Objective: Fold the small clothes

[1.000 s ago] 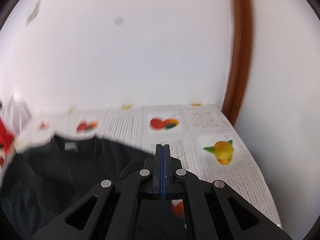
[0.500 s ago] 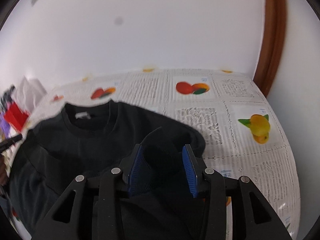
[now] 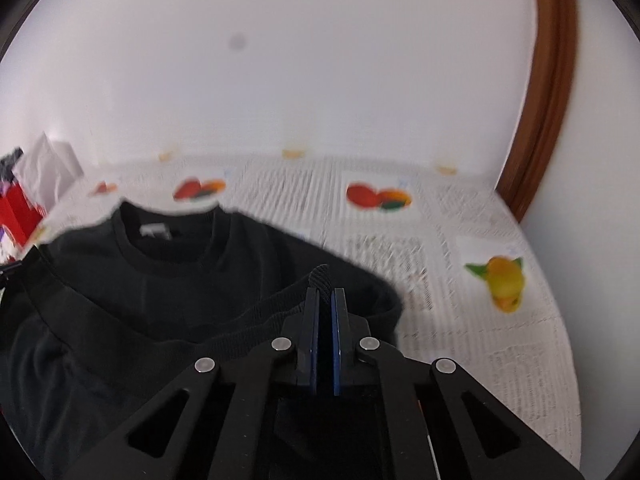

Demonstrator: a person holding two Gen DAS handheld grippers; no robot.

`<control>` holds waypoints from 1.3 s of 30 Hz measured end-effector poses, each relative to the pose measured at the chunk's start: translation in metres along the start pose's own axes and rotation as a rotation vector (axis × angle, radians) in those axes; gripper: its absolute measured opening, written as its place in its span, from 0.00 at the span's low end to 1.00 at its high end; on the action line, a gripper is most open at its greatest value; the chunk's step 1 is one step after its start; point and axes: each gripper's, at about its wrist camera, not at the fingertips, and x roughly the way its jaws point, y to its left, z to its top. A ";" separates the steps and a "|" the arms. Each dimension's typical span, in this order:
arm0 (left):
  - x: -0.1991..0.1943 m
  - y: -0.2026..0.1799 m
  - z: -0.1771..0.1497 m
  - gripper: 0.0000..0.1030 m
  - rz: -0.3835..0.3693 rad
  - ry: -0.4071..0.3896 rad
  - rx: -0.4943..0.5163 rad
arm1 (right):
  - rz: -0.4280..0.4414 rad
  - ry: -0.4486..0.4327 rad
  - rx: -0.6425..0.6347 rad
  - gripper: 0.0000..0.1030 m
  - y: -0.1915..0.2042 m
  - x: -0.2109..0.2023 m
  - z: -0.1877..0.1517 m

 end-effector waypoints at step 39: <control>-0.072 0.027 -0.113 0.39 -0.035 0.202 -0.164 | -0.150 0.212 0.231 0.53 -0.039 -0.118 -0.148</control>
